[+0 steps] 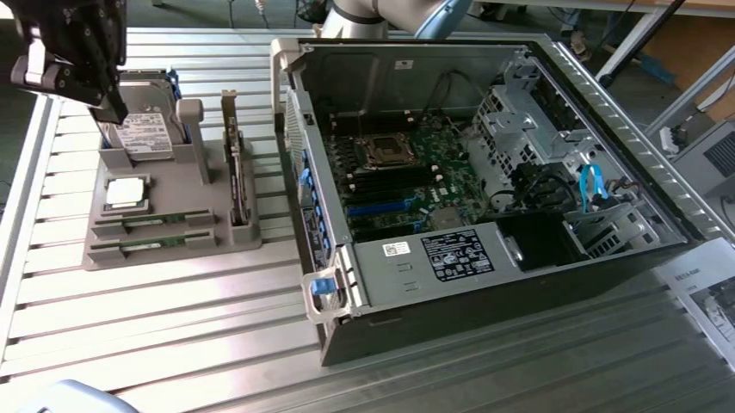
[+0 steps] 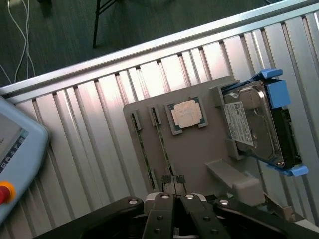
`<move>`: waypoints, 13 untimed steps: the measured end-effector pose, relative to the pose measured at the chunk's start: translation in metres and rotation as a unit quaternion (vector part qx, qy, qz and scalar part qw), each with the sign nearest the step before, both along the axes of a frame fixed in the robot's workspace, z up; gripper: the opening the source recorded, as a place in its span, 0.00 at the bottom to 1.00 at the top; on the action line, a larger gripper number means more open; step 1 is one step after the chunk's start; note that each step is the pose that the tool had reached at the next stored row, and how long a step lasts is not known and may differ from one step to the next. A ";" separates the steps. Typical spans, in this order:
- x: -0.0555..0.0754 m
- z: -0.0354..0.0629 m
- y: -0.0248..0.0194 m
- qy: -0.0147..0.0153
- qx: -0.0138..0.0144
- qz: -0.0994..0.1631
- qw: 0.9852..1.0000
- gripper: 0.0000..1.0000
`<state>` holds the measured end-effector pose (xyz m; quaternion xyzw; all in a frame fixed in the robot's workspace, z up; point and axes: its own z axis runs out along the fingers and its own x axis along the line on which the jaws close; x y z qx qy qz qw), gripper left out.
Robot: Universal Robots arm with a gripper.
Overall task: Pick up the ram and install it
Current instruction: 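Pick up the ram and move it above insertion slot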
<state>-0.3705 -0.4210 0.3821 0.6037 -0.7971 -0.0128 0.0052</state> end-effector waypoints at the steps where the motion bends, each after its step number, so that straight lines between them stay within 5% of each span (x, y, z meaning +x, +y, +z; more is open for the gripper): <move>1: 0.000 -0.0001 0.0000 0.000 0.000 0.014 1.000 0.10; 13: 0.000 -0.0002 0.0000 0.000 -0.001 0.052 0.999 0.10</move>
